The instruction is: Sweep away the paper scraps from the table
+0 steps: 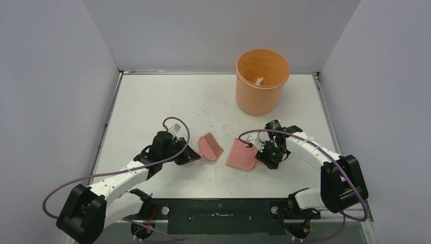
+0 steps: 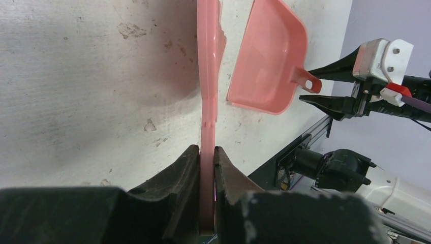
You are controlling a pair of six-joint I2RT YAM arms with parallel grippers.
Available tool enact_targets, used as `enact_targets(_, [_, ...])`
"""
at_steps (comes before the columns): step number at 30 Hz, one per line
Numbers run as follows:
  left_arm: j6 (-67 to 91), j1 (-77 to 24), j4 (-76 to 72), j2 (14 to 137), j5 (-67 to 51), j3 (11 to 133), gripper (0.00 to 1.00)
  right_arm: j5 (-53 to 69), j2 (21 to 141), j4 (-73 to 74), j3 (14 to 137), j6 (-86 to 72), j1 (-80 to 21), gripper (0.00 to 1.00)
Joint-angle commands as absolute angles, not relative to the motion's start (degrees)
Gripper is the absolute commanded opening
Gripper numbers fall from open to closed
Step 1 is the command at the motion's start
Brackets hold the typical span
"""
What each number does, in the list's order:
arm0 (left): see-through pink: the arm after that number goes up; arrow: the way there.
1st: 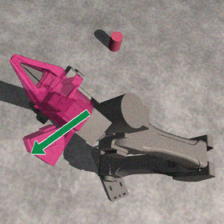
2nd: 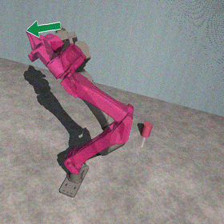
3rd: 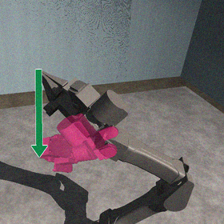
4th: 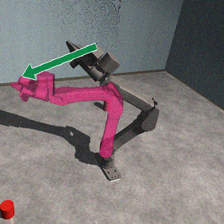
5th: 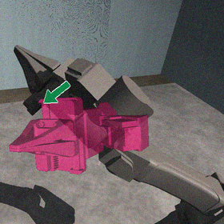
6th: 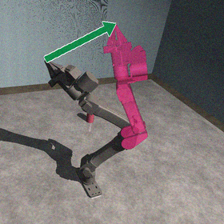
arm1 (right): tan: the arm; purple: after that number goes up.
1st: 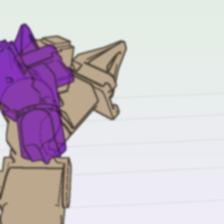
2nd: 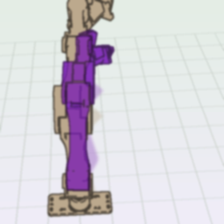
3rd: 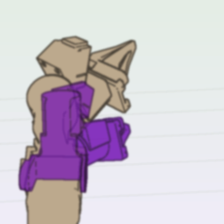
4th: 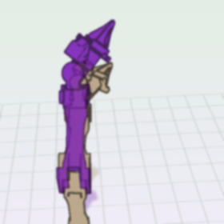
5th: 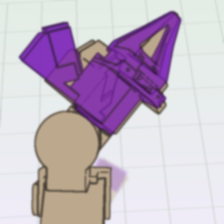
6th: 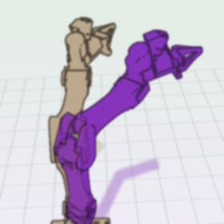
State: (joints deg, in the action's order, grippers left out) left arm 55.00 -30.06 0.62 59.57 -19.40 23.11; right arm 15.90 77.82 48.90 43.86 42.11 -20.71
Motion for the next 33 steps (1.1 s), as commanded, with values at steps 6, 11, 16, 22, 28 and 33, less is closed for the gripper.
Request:
enact_targets(6, [53.3, -30.4, 4.8, 60.7, -16.8, 25.5, 0.55, 17.2, 75.2, 49.2, 47.5, 40.3, -21.0, 0.69])
enact_targets(11, [52.2, -30.4, 12.4, 55.5, -13.0, 24.7, 0.58, 18.0, 72.2, 51.1, 49.7, 37.9, -21.0, 0.84])
enact_targets(16, [49.5, -30.5, 28.0, 45.9, -3.9, 29.3, 0.61, 11.6, 67.3, 50.4, 50.9, 34.8, -20.8, 0.99])
enact_targets(22, [36.7, -30.5, 34.7, 44.6, 5.5, 42.8, 0.63, 5.7, 60.4, 39.0, 52.0, 25.0, -20.0, 0.90])
enact_targets(28, [18.5, -30.7, 24.5, 54.2, 16.8, 49.8, 0.97, 16.3, 56.8, 27.0, 50.1, 14.2, -16.0, 0.90])
enact_targets(33, [15.1, -30.3, 17.0, 52.1, 15.0, 42.6, 0.96, 17.0, 56.7, 16.6, 44.5, 3.9, -9.3, 0.90])
